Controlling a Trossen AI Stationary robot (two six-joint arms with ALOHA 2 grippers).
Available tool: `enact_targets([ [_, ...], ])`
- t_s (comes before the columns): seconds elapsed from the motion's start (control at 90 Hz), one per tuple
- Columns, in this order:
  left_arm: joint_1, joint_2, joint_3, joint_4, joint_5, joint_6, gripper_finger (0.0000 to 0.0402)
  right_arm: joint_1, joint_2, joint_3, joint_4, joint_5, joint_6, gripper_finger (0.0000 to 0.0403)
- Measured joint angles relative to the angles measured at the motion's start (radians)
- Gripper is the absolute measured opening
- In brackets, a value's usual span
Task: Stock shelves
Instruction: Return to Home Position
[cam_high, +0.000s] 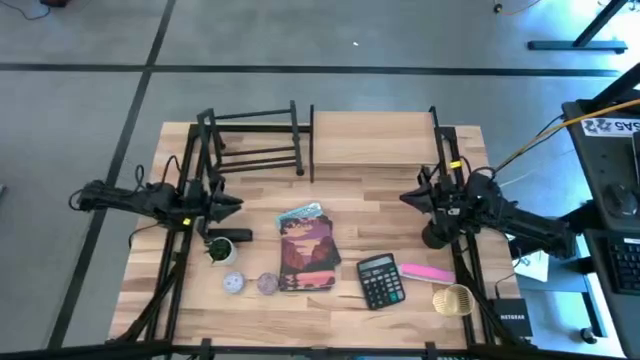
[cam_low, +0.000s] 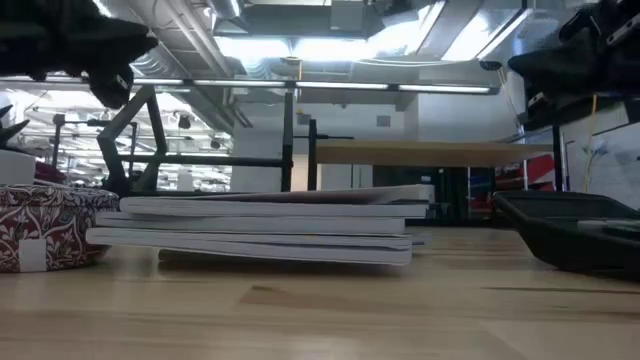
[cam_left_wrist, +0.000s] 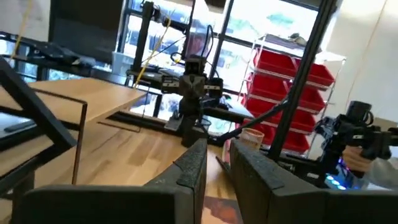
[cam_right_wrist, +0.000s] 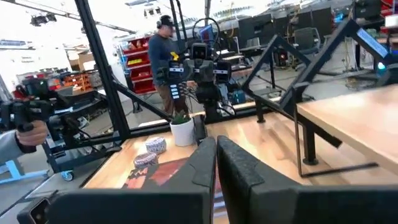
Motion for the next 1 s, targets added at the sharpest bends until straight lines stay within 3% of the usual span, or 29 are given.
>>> enact_targets([
  [0.133,0.000,0.000,-0.020,0.022,-0.015,0.002,0.0052,-0.006,-0.001,-0.022,0.060,0.020,0.027,0.0000],
  [0.3,0.000,0.000,-0.020,0.021,-0.070,0.034,0.0052,-0.004,0.000,-0.022,0.105,0.138,0.057,0.0000],
  [0.533,0.000,0.001,-0.020,-0.068,-0.145,0.095,0.0052,-0.004,0.000,-0.022,-0.025,0.320,0.010,0.0001],
  [1.0,0.000,0.017,-0.020,-0.068,-0.142,0.035,0.0052,-0.004,0.011,-0.022,-0.068,0.351,0.007,0.0001],
])
